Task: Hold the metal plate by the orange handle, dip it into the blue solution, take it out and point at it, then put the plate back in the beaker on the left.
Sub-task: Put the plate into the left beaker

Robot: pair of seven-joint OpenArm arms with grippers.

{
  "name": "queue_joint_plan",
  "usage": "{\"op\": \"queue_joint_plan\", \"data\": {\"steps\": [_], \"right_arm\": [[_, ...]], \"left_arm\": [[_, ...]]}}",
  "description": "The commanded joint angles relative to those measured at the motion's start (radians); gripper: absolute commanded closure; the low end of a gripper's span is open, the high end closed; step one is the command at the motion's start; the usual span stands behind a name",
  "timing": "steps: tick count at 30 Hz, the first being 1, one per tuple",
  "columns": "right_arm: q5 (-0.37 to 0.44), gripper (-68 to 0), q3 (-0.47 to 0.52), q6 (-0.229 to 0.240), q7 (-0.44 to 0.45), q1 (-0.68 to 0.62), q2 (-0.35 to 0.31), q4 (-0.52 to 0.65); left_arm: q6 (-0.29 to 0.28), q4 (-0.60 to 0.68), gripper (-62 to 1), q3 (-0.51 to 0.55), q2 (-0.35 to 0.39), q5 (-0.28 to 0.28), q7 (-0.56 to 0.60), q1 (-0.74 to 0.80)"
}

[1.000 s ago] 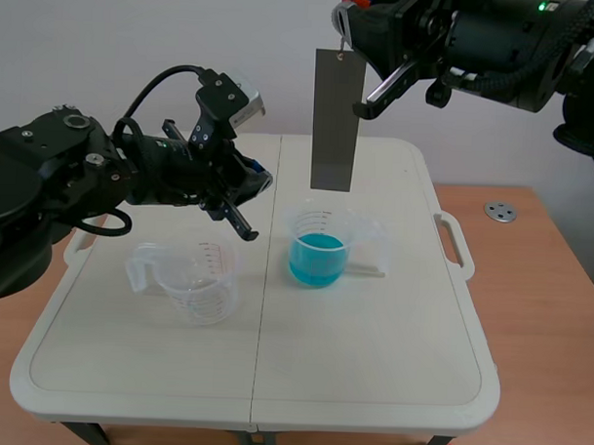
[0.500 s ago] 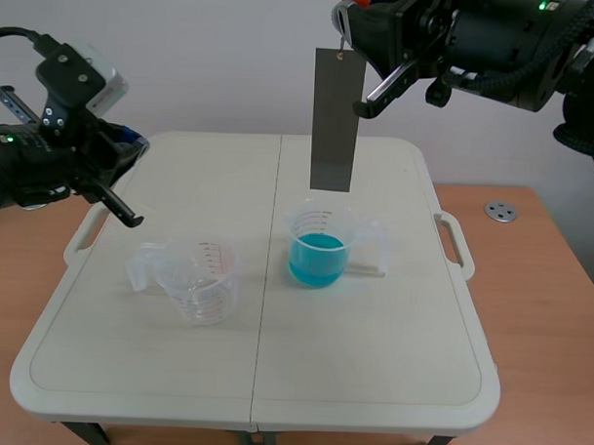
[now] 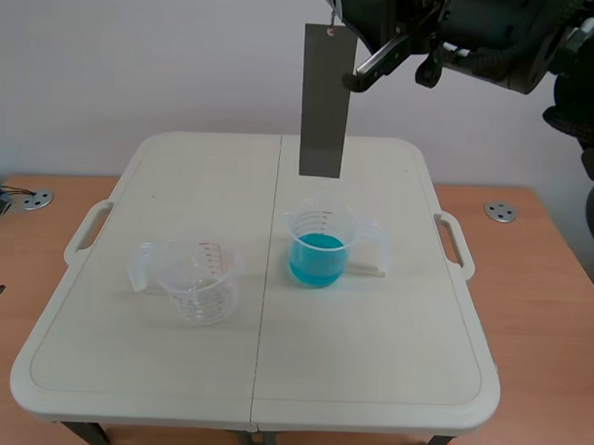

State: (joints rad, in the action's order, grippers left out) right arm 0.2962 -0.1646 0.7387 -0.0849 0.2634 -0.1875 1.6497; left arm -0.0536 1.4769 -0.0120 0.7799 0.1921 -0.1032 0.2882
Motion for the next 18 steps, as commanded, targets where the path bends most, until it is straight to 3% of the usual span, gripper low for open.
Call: {"op": "queue_joint_plan", "data": {"steps": [1, 5, 18], "right_arm": [[0.011, -1.3, -0.006, 0.007, -0.007, 0.039, 0.014, 0.02], [0.011, -1.3, -0.047, 0.007, -0.03, 0.066, 0.037, 0.02], [0.01, -1.3, -0.174, 0.007, -0.095, 0.092, 0.154, 0.02]], "left_arm": [[0.023, 0.003, -2.7, 0.024, 0.006, 0.007, 0.012, 0.034], [0.071, 0.003, -2.7, 0.079, 0.005, 0.006, 0.018, 0.15], [0.132, 0.002, -2.7, 0.121, 0.005, 0.006, 0.017, 0.475]]}}
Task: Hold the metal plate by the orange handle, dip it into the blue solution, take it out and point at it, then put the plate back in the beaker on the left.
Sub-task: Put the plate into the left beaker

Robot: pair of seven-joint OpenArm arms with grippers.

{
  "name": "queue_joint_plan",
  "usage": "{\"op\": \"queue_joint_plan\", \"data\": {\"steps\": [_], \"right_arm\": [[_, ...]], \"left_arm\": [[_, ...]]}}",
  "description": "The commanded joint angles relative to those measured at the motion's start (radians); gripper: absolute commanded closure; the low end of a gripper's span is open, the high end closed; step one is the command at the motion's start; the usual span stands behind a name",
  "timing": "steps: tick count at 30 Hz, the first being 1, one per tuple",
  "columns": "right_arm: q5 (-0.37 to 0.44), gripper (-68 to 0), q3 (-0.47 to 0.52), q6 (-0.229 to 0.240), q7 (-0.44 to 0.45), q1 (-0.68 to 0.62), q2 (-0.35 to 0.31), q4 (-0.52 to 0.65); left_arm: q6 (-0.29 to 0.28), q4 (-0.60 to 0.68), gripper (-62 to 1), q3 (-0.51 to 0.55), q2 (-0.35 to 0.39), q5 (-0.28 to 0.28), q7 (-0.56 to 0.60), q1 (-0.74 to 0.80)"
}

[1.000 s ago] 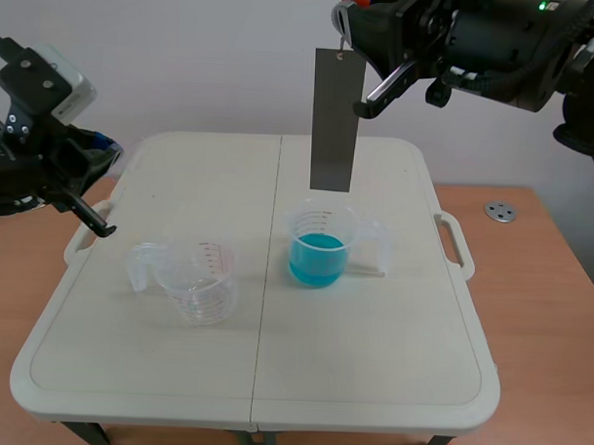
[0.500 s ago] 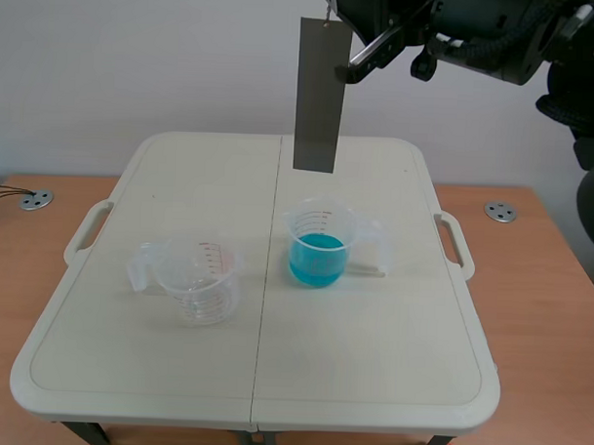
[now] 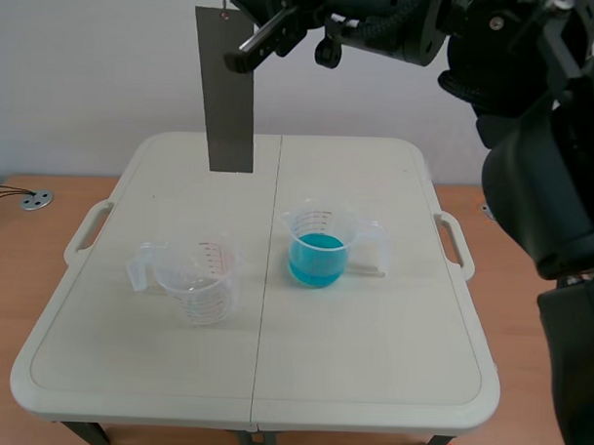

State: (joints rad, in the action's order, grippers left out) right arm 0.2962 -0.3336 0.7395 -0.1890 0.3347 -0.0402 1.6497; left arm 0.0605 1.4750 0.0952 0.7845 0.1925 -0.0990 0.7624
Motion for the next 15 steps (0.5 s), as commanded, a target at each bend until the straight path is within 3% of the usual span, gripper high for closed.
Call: {"op": "queue_joint_plan", "data": {"steps": [1, 15], "right_arm": [[0.01, -1.3, -0.016, 0.006, 0.005, 0.02, 0.014, 0.02], [0.01, -1.3, -0.127, 0.006, -0.024, 0.019, 0.049, 0.02]], "left_arm": [[0.024, 0.004, -2.7, 0.014, 0.0, 0.006, 0.013, 0.019], [0.024, 0.003, -2.7, 0.013, -0.003, 0.007, 0.02, 0.188]]}}
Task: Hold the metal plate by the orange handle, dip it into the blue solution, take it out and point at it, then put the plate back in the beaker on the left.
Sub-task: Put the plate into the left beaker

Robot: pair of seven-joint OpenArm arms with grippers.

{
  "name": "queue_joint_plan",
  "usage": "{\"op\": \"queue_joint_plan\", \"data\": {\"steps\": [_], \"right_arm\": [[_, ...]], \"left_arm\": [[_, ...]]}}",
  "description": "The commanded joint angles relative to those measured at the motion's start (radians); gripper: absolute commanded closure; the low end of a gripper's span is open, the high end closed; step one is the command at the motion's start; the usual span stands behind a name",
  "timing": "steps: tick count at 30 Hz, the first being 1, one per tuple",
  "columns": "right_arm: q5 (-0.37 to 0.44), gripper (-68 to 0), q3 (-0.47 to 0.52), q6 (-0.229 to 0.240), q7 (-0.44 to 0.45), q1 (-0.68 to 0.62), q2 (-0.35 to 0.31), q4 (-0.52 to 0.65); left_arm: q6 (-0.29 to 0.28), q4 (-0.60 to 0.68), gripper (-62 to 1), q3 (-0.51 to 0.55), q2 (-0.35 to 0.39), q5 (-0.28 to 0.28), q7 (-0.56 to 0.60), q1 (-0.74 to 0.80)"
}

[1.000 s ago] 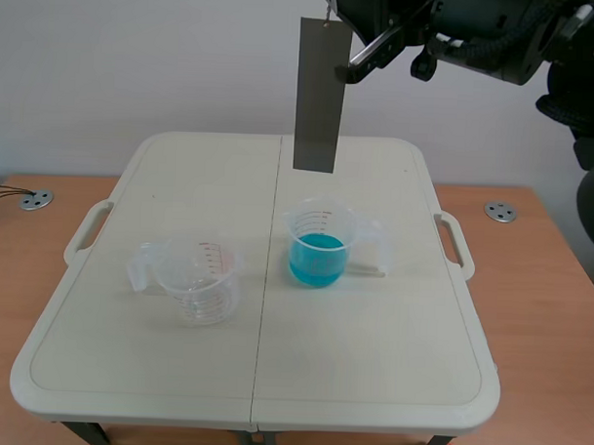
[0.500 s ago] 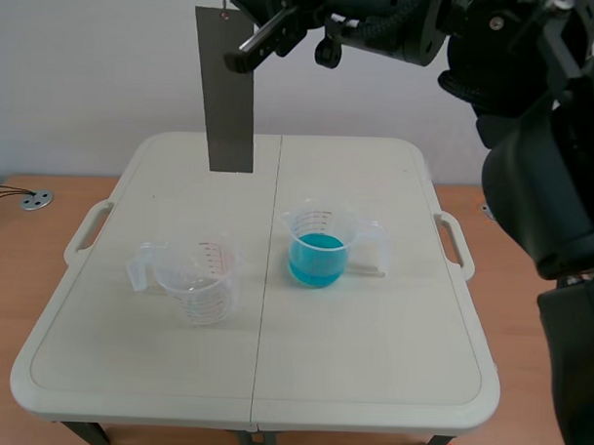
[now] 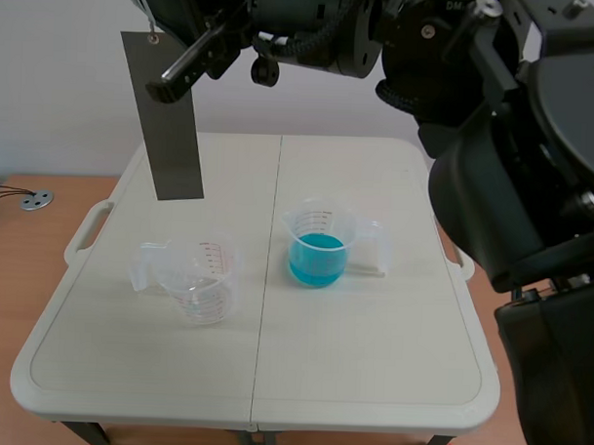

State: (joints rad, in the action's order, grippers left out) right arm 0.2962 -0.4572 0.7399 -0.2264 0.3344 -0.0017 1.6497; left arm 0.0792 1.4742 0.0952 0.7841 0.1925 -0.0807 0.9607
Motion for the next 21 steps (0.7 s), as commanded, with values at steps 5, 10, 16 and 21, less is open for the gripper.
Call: {"op": "queue_joint_plan", "data": {"steps": [5, 10, 16, 21], "right_arm": [[0.01, -1.3, -0.028, 0.006, 0.011, 0.014, 0.011, 0.019], [0.011, -1.3, -0.029, 0.006, 0.01, 0.008, 0.011, 0.004], [0.015, -1.3, -0.029, 0.006, 0.015, 0.009, 0.011, -0.043], [0.03, -1.3, -0.029, 0.006, 0.015, 0.009, 0.011, -0.09]], "left_arm": [[0.005, 0.003, -2.7, 0.013, -0.002, 0.002, -0.021, -0.011], [0.005, 0.003, -2.7, 0.013, -0.002, -0.002, -0.022, -0.011], [0.004, 0.003, -2.7, 0.013, -0.002, -0.002, -0.024, -0.011], [0.004, 0.003, -2.7, 0.013, -0.002, -0.002, -0.024, -0.011]]}}
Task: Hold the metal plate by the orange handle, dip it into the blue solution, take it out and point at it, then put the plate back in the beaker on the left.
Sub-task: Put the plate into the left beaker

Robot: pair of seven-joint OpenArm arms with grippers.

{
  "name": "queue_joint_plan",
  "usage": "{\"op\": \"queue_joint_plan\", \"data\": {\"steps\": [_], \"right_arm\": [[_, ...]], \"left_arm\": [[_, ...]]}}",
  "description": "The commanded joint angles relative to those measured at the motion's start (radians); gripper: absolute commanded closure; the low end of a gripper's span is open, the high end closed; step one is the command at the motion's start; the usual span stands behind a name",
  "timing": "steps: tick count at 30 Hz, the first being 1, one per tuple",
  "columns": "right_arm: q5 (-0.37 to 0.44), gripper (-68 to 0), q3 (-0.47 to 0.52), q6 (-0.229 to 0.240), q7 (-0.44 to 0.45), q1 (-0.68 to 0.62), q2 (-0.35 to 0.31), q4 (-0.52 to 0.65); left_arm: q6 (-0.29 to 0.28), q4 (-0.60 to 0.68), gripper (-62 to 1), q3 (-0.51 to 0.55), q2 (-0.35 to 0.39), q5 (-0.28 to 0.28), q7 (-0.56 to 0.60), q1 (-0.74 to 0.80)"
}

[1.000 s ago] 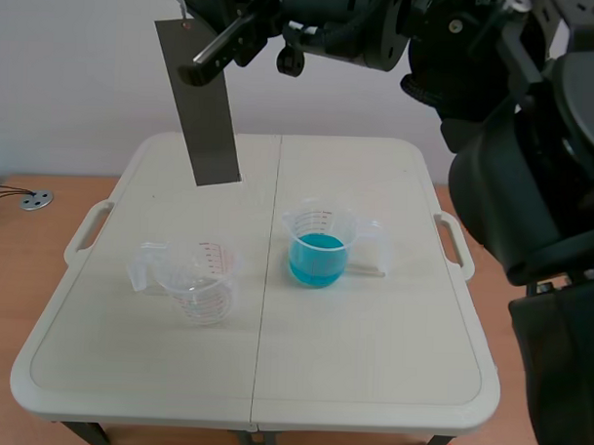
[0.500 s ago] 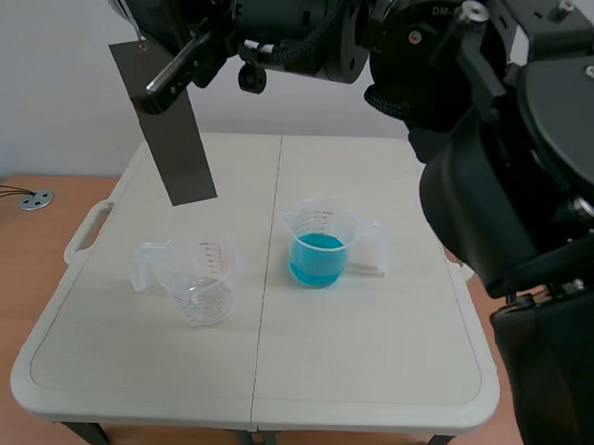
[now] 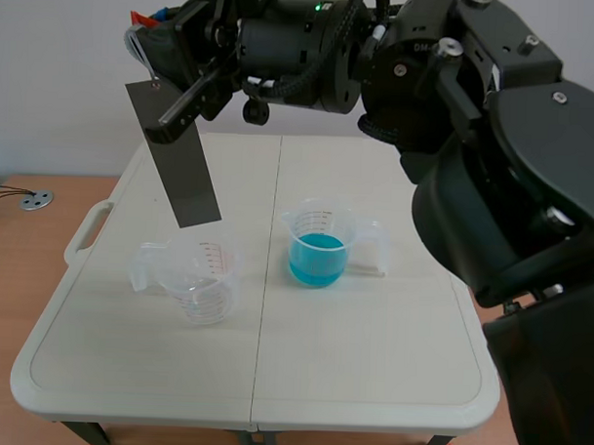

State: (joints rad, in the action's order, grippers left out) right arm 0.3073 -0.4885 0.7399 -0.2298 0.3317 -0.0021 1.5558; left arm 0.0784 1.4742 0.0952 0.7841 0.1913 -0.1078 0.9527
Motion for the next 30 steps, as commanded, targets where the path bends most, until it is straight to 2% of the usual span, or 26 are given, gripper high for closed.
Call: {"op": "queue_joint_plan", "data": {"steps": [1, 10, 30], "right_arm": [[0.019, -1.3, 0.003, 0.006, 0.018, 0.011, 0.011, -0.005], [0.038, -1.3, 0.003, 0.006, 0.035, 0.011, 0.011, -0.079], [0.037, -1.3, -0.011, 0.006, 0.045, 0.0, 0.011, -0.163]], "left_arm": [[0.005, 0.003, -2.7, 0.013, -0.002, 0.0, 0.003, -0.003], [0.005, 0.003, -2.7, 0.013, -0.002, 0.0, 0.003, -0.003], [0.005, 0.003, -2.7, 0.013, -0.002, 0.0, 0.003, -0.003]]}}
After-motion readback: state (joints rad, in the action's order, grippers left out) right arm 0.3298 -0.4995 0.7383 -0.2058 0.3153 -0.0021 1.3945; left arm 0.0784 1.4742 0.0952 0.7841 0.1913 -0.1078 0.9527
